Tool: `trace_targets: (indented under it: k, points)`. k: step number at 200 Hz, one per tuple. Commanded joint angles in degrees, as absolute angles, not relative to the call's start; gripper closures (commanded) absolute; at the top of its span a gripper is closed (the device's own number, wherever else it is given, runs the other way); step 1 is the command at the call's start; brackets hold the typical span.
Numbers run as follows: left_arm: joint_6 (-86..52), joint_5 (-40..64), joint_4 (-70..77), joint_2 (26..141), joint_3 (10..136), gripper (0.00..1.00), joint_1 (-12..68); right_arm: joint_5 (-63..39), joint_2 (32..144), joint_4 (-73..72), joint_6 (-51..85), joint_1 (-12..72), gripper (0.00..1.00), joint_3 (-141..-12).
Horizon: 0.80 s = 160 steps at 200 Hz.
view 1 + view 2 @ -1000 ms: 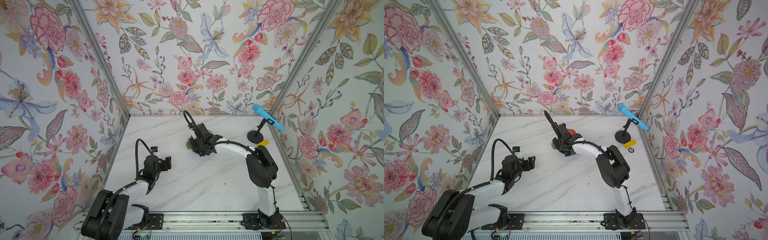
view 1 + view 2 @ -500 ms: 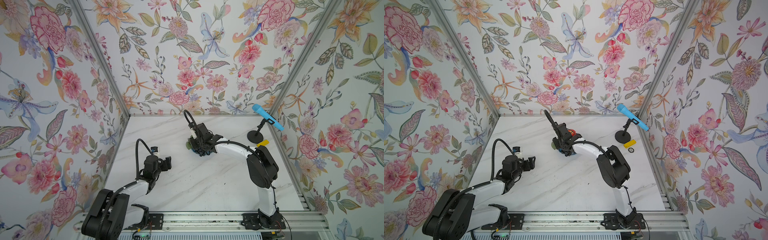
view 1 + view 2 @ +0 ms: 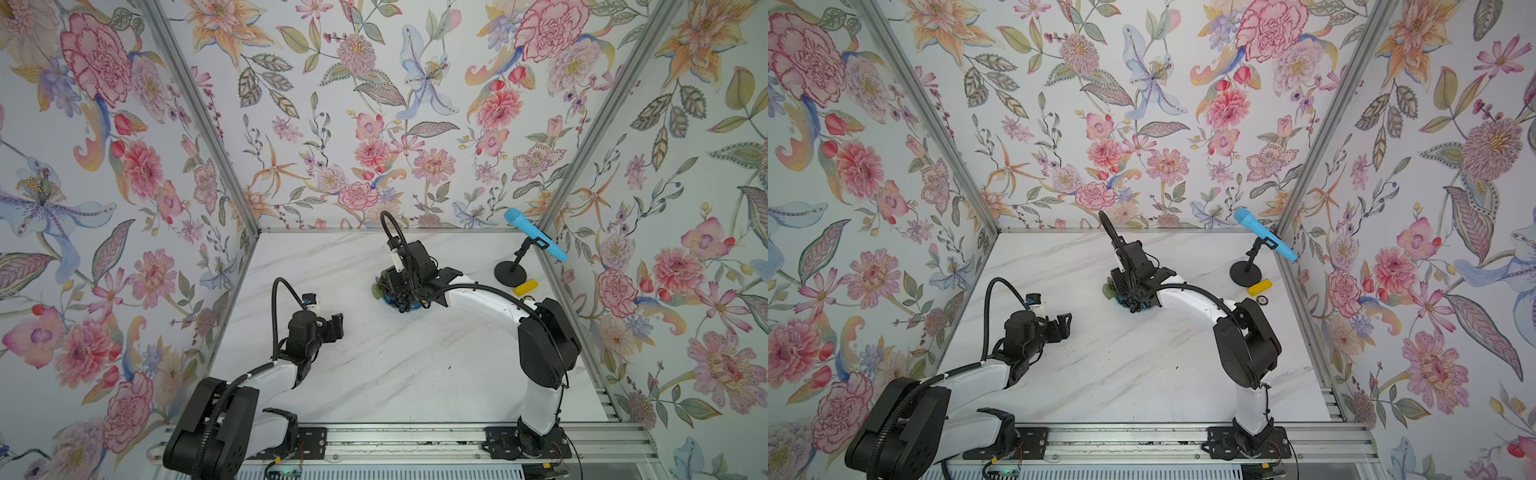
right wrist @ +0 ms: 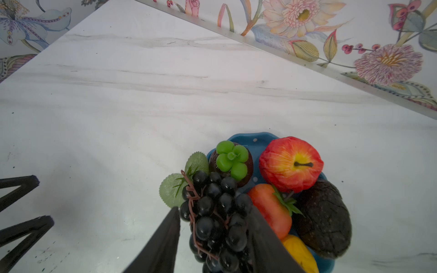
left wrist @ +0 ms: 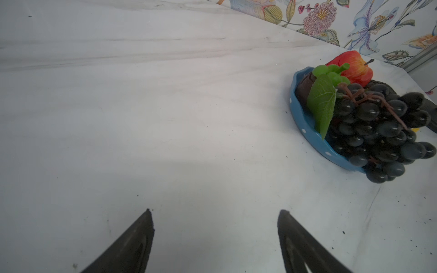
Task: Arrange fruit in a fruit bowl
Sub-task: Place the fruits in the fruit bowl, then reset both arms
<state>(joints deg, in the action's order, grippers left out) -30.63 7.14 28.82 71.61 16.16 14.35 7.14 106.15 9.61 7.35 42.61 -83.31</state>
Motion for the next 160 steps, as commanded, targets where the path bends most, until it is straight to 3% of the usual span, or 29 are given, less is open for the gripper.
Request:
trace_targets:
  k: [1,41,116,124,160]
  points:
    - [-31.45,8.37,29.89,70.96,17.95,0.16,14.05,9.31,99.92,9.37,8.24,41.56,0.51,-79.68]
    - [-31.27,5.56,26.3,66.73,20.83,0.16,14.28,11.61,88.46,6.06,10.89,38.32,0.51,-68.3]
    - [-28.57,-11.69,26.35,55.7,21.49,0.15,14.55,14.0,63.9,1.98,17.3,23.45,0.31,-46.19]
    - [-28.5,-13.96,26.81,54.91,21.36,0.02,14.55,13.74,62.24,1.57,17.65,21.67,0.29,-44.61]
    - [-25.44,-19.96,31.65,52.54,20.2,0.01,14.49,12.78,57.77,-3.72,18.87,15.44,0.22,-37.78]
